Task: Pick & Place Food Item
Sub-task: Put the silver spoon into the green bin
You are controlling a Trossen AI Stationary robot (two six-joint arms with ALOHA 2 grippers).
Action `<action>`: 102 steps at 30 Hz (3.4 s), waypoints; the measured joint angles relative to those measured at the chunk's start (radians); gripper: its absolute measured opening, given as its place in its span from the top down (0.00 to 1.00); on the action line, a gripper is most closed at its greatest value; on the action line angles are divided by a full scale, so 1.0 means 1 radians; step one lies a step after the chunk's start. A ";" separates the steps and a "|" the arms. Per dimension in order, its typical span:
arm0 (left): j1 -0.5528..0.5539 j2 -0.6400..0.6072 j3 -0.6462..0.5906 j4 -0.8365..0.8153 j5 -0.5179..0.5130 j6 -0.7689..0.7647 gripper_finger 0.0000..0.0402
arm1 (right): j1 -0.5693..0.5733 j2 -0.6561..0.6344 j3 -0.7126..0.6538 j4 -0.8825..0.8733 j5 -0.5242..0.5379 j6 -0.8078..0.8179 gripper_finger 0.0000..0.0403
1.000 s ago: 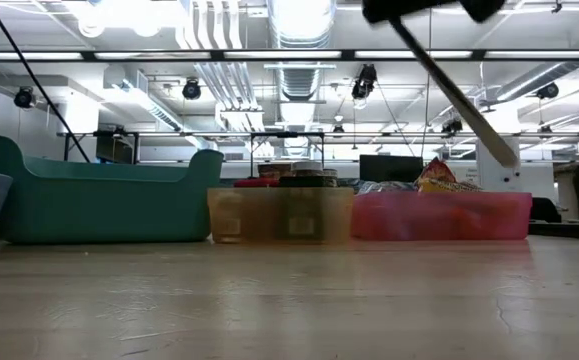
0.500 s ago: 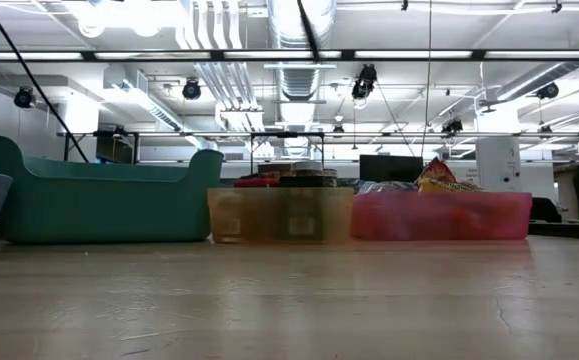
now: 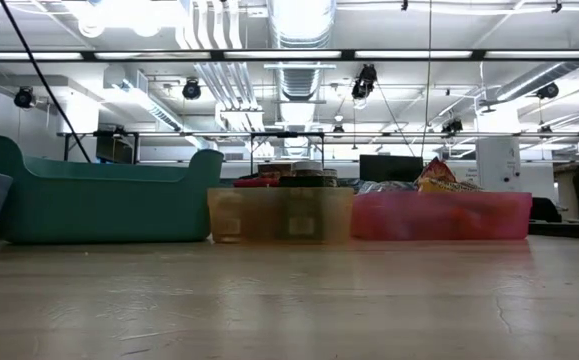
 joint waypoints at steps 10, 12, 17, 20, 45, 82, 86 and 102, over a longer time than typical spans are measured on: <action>0.021 0.079 0.025 0.072 -0.013 0.022 0.33 | -0.001 0.000 0.000 0.025 -0.103 0.001 0.97; 0.026 0.092 0.026 0.095 -0.012 0.022 0.33 | -0.002 0.000 0.000 0.029 -0.118 0.003 0.97; 0.032 0.120 0.027 0.127 -0.005 0.029 0.33 | -0.001 0.000 0.000 0.034 -0.134 0.000 0.98; 0.032 0.124 0.027 0.132 0.003 0.045 0.33 | -0.001 0.000 0.000 0.034 -0.134 -0.001 0.98; 0.032 0.112 0.061 0.020 0.055 0.000 1.00 | -0.010 0.000 0.001 -0.023 -0.184 0.020 0.86; 0.464 -0.124 0.215 -1.436 0.023 -0.633 1.00 | 0.032 -0.107 0.000 -0.775 -0.020 0.350 0.44; 0.587 -0.123 0.168 -1.430 0.131 -0.521 1.00 | 0.064 -0.108 0.000 -0.785 -0.019 0.342 0.44; 0.784 0.065 0.016 -1.304 0.282 -0.425 1.00 | 0.137 -0.145 0.000 -0.808 -0.020 0.264 0.44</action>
